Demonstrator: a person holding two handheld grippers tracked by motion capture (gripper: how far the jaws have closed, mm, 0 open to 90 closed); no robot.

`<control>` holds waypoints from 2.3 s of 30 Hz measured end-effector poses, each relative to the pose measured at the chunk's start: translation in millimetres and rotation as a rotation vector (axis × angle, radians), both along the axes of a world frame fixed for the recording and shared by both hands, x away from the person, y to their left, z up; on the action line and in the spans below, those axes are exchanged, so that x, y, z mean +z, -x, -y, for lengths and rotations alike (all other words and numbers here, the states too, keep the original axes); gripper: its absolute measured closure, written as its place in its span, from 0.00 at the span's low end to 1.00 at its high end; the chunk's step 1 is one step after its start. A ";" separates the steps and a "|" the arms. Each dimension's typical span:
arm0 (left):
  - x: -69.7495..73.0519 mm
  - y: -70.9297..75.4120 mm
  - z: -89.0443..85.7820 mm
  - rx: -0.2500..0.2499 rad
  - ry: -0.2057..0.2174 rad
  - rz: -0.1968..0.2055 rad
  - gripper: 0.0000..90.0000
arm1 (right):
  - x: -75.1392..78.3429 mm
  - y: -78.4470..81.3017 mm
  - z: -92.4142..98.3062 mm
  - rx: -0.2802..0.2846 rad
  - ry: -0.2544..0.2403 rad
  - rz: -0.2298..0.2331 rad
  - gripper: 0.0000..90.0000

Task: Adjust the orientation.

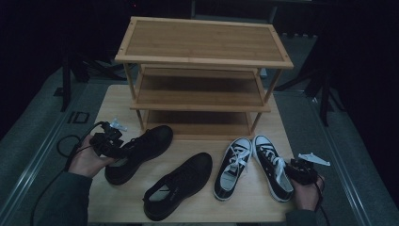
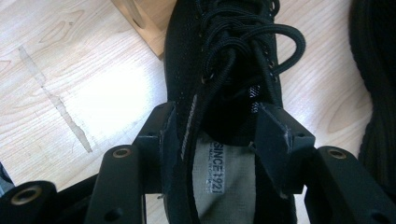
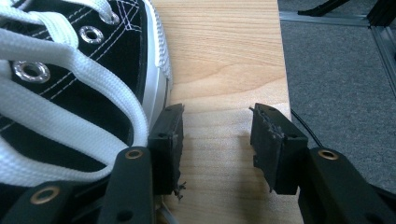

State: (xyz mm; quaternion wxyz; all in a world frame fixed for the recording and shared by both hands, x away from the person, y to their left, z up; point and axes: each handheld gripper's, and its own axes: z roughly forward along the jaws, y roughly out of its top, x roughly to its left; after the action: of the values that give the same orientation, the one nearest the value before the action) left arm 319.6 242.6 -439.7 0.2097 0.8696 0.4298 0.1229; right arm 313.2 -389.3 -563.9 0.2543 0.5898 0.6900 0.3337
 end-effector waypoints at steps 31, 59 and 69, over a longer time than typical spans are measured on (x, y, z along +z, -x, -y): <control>17.0 4.6 6.1 -0.048 0.019 0.012 0.56 | 0.0 0.1 -0.1 -0.001 0.001 -0.001 0.60; 26.6 7.9 22.5 -0.104 -0.003 0.008 0.56 | 0.1 -0.5 0.4 0.001 -0.001 0.000 0.59; 25.6 13.1 32.2 -0.134 -0.018 0.016 0.56 | 0.1 -0.5 0.5 0.002 -0.001 0.000 0.59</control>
State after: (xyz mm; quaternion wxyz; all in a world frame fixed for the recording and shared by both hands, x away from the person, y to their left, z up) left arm 306.5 210.4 -414.1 0.2130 0.8972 0.3679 0.1195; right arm 313.7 -389.8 -563.8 0.2537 0.5892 0.6905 0.3342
